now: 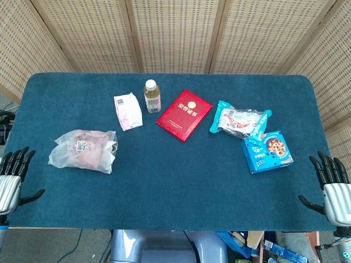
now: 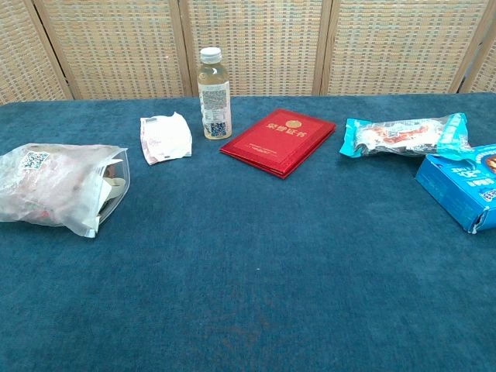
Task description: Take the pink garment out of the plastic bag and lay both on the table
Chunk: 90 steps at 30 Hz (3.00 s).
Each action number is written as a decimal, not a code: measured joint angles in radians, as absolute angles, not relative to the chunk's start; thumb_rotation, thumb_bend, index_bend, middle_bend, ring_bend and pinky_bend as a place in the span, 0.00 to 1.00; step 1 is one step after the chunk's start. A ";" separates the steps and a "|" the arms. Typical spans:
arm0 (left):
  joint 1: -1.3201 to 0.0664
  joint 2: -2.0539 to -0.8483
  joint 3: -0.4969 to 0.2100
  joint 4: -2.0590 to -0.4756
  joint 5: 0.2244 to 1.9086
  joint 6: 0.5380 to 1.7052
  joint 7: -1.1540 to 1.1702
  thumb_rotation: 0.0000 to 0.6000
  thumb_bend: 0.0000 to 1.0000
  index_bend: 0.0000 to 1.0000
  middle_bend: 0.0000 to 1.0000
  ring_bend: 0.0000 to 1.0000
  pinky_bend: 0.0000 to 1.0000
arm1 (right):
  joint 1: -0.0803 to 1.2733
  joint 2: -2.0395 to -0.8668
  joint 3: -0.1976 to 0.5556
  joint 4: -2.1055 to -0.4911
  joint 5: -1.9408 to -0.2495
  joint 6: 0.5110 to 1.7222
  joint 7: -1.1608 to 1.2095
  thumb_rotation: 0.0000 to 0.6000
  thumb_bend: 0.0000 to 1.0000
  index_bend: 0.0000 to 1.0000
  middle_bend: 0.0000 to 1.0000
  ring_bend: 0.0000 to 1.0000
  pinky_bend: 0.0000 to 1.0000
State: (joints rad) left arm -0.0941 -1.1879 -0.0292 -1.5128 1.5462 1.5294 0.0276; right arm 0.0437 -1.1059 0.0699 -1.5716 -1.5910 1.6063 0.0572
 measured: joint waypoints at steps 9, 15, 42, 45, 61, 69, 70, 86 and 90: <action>-0.099 -1.187 -0.029 -1.507 1.542 1.514 0.021 1.00 0.14 0.00 0.00 0.00 0.00 | 0.042 -1.110 0.074 -1.568 -1.586 1.609 0.065 1.00 0.00 0.00 0.00 0.00 0.00; -0.138 -1.190 -0.047 -1.484 1.518 1.445 0.015 1.00 0.14 0.00 0.00 0.00 0.00 | 0.042 -1.111 0.080 -1.566 -1.573 1.608 0.069 1.00 0.00 0.00 0.00 0.00 0.00; -0.530 -1.467 -0.119 -0.979 1.385 0.847 -0.147 1.00 0.12 0.00 0.00 0.00 0.00 | 0.073 -1.137 0.098 -1.544 -1.510 1.532 0.050 1.00 0.00 0.00 0.00 0.00 0.00; -0.554 -1.496 -0.117 -0.957 1.395 0.834 -0.180 1.00 0.12 0.00 0.00 0.00 0.00 | 0.075 -1.139 0.100 -1.543 -1.504 1.526 0.047 1.00 0.00 0.00 0.00 0.00 0.00; -0.621 -1.628 -0.123 -0.878 1.404 0.819 -0.292 1.00 0.40 0.58 0.54 0.49 0.65 | 0.083 -1.145 0.102 -1.544 -1.484 1.504 0.026 1.00 0.00 0.00 0.00 0.00 0.00; -0.614 -1.692 -0.143 -0.839 1.413 0.915 -0.417 1.00 0.41 0.63 0.58 0.53 0.67 | 0.084 -1.137 0.095 -1.556 -1.496 1.499 0.048 1.00 0.00 0.00 0.00 0.00 0.00; -0.612 -1.695 -0.143 -0.840 1.419 0.933 -0.439 1.00 0.41 0.63 0.58 0.53 0.67 | 0.085 -1.136 0.095 -1.558 -1.497 1.498 0.054 1.00 0.00 0.00 0.00 0.00 0.00; -0.648 -1.784 -0.173 -0.911 1.578 1.328 -0.968 1.00 0.51 0.66 0.58 0.54 0.67 | 0.168 -0.906 0.120 -1.714 -1.539 1.392 0.263 1.00 0.00 0.00 0.00 0.00 0.00; -0.719 -1.836 -0.209 -0.923 1.576 1.302 -1.016 1.00 0.51 0.66 0.58 0.54 0.67 | 0.192 -0.842 0.142 -1.769 -1.546 1.377 0.336 1.00 0.00 0.05 0.05 0.00 0.02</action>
State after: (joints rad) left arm -0.7195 -1.8357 -0.2089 -0.9226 1.5755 1.3021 -1.0158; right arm 0.1922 -0.8417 0.1423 -1.7690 -1.5457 1.3770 0.3361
